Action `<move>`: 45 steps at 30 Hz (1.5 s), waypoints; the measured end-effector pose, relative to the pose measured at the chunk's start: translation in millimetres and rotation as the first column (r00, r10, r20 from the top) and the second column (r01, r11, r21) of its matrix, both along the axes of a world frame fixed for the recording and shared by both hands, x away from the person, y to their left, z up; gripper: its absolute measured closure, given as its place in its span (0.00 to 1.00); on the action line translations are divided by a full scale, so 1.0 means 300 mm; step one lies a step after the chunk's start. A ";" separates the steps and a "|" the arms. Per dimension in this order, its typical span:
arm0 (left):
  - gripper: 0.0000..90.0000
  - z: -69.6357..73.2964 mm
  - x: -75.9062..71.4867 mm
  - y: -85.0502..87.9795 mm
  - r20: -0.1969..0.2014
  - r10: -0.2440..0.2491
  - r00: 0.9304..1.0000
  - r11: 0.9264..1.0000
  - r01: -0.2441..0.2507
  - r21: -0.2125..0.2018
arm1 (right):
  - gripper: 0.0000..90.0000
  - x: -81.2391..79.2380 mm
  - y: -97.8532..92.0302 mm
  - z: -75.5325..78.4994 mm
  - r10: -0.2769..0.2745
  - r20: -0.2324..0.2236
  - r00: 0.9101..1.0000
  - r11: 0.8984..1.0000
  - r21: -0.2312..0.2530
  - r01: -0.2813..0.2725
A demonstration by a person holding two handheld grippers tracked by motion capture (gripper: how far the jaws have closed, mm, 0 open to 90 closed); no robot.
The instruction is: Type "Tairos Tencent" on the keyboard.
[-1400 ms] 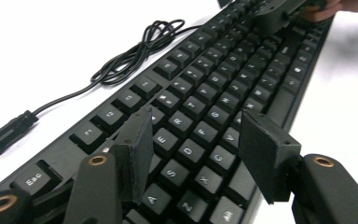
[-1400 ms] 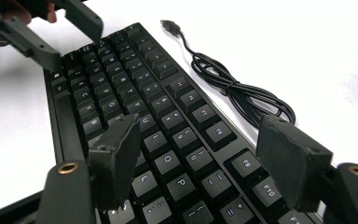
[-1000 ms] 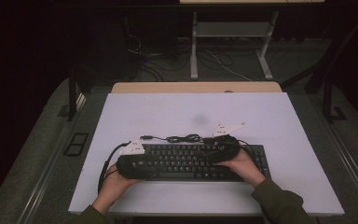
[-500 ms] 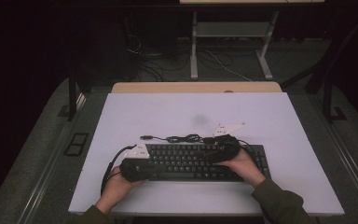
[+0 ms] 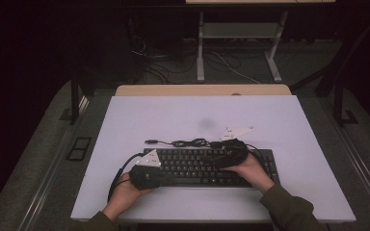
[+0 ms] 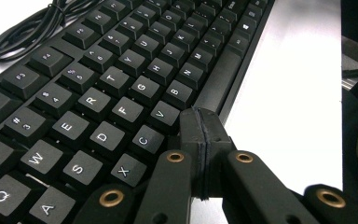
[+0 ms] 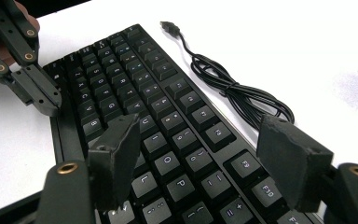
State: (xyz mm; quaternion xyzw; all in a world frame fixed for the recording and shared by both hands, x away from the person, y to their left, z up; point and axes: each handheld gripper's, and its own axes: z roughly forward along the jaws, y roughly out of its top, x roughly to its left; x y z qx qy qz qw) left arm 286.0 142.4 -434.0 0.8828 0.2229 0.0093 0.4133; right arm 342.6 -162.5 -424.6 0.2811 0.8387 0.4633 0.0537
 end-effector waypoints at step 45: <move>0.50 0.031 0.029 0.016 0.073 0.093 0.993 0.994 -0.089 -0.063 | 0.45 -0.026 -0.020 0.005 0.007 -0.024 1.000 1.000 -0.004 -0.007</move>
